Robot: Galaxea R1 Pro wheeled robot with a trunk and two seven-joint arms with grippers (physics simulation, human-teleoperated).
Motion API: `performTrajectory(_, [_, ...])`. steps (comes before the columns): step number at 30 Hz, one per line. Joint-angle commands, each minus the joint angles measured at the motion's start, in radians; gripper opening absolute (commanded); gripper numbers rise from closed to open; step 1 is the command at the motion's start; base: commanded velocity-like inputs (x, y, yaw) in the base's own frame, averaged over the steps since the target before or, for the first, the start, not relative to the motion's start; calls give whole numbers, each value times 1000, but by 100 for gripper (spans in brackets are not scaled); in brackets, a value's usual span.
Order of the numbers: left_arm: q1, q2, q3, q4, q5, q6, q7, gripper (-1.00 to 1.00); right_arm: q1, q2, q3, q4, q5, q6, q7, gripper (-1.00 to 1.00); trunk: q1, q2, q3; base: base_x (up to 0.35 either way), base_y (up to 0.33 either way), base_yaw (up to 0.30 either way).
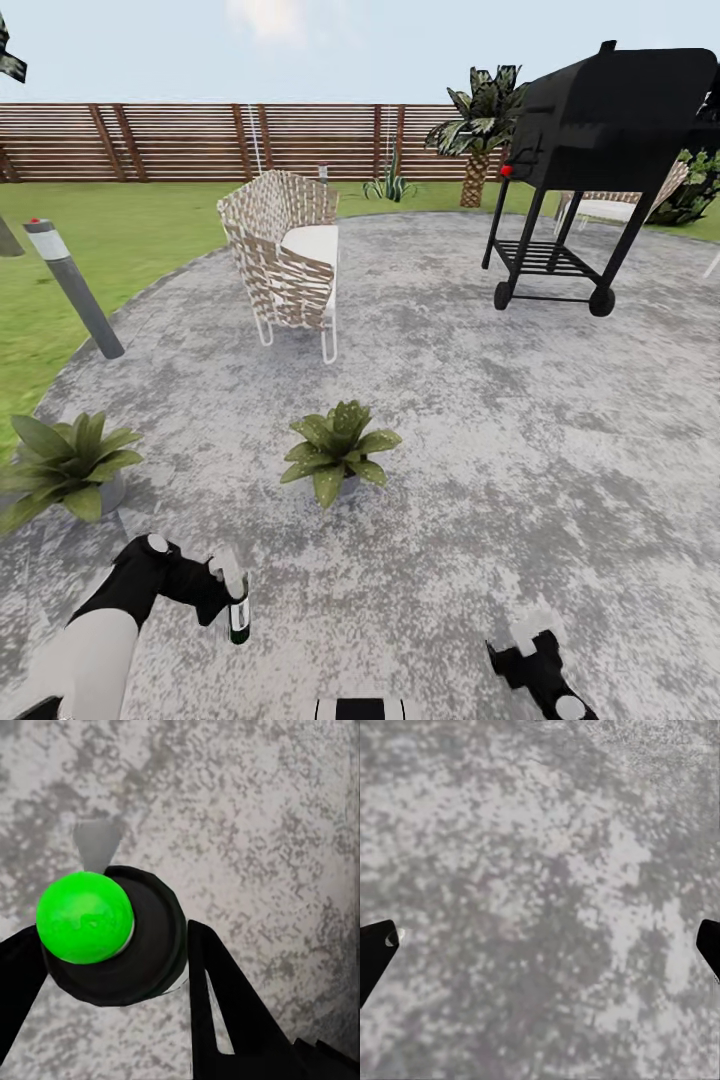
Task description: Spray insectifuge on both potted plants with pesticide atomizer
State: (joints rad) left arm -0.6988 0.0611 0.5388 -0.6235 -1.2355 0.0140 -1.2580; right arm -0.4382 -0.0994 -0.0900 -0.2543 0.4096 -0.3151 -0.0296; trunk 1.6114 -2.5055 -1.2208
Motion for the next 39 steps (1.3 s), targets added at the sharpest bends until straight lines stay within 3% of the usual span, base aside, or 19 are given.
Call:
performTrajectory(1, [-1,0,7,11,-4,-11,-5,-100,0,-9,-8,-22,26,-4,53,100,0,0,-1,-4,0,0])
performTrajectory(4, [-1,-4,0,41,-6,-30,-3,-100,0,-32,-7,-113,68,-1,250,100,0,0,-1,-1,0,0])
performTrajectory(7, [-3,-13,-26,46,-8,-33,-3,-100,0,-36,-9,-213,183,0,443,100,0,0,-1,0,0,0])
performTrajectory(8, [-3,-14,-69,46,-7,-33,-2,-100,0,-36,-9,-259,224,0,515,100,0,0,-1,0,0,0])
performTrajectory(11, [-3,-11,-128,47,-3,-34,-1,-100,0,-35,-10,-306,248,1,585,100,0,0,-1,0,0,0])
performTrajectory(16, [-2,-6,-143,47,-6,-74,-1,-100,-1,-21,-6,-324,257,1,616,100,0,0,-1,0,0,0])
performTrajectory(17, [-3,-6,-142,45,-7,-80,-1,-100,-2,-15,-6,-329,257,1,637,-100,0,0,-1,0,0,0])
performTrajectory(20, [-3,-11,-144,42,-8,-85,7,-100,-7,13,-5,-379,258,1,744,-100,0,0,-1,0,0,0])
performTrajectory(23, [-4,-17,-143,42,-8,-99,47,-100,-8,71,3,-437,259,3,799,-100,0,0,-1,0,0,0])
performTrajectory(26, [-4,-26,-183,45,-5,-137,60,-100,-11,96,89,-450,258,4,808,-100,0,0,-1,0,0,0])
performTrajectory(28, [-4,-31,-215,47,-2,-143,61,-100,-22,118,123,-451,258,4,809,-100,0,0,-1,0,0,0])
performTrajectory(32, [-4,-47,-229,48,0,-150,61,-100,-30,146,136,-450,257,4,810,-100,0,0,-1,0,0,0])
performTrajectory(39, [-2,-97,-232,65,0,-200,62,-100,-31,201,139,-451,256,4,810,-100,0,0,-1,0,0,0])
